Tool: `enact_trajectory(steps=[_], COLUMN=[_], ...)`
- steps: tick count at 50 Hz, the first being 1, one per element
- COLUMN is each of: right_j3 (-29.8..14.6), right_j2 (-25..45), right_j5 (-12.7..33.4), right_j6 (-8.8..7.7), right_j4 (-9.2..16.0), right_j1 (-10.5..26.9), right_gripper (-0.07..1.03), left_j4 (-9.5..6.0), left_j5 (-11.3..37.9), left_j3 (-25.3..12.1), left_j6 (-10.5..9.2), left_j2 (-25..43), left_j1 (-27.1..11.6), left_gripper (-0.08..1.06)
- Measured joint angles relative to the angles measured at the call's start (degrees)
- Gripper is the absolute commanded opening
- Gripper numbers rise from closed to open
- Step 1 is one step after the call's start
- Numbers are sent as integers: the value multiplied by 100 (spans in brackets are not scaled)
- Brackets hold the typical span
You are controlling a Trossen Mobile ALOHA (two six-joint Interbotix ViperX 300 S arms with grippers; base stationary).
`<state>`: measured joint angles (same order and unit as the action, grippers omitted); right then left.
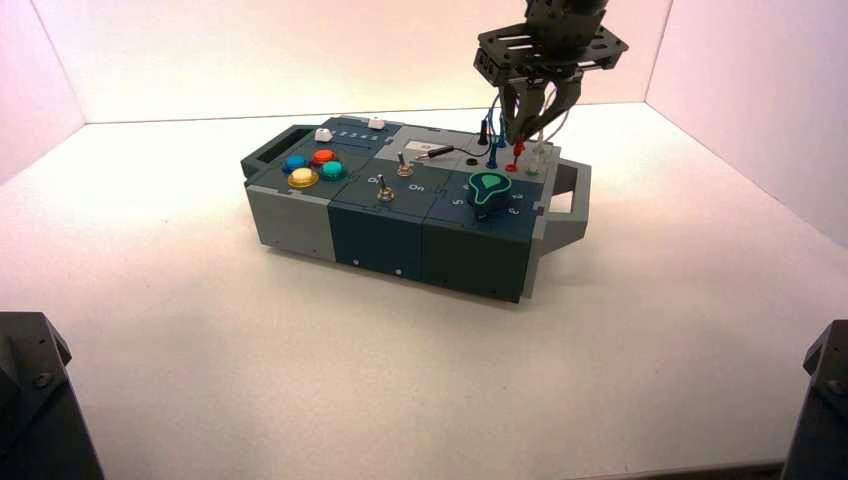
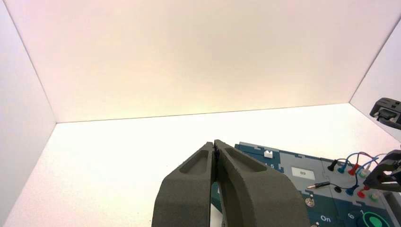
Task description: Insert the red wire.
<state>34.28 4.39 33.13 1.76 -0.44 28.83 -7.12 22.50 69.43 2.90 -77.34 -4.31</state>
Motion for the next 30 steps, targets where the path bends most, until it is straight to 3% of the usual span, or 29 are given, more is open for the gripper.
enact_trajectory(steps=[15, 24, 30], right_j3=[0, -9, -9], right_j2=[88, 88, 88], right_j5=[0, -9, -9], right_j6=[0, 0, 0], right_j4=[9, 0, 9], right_j1=[-9, 0, 0], right_gripper=[19, 11, -1], left_j4=[0, 0, 0], left_j5=[0, 0, -9], left_j3=[0, 0, 0], left_j6=[-9, 0, 0], left_j2=[0, 0, 0], left_j1=[0, 0, 0], left_gripper=[-3, -3, -3])
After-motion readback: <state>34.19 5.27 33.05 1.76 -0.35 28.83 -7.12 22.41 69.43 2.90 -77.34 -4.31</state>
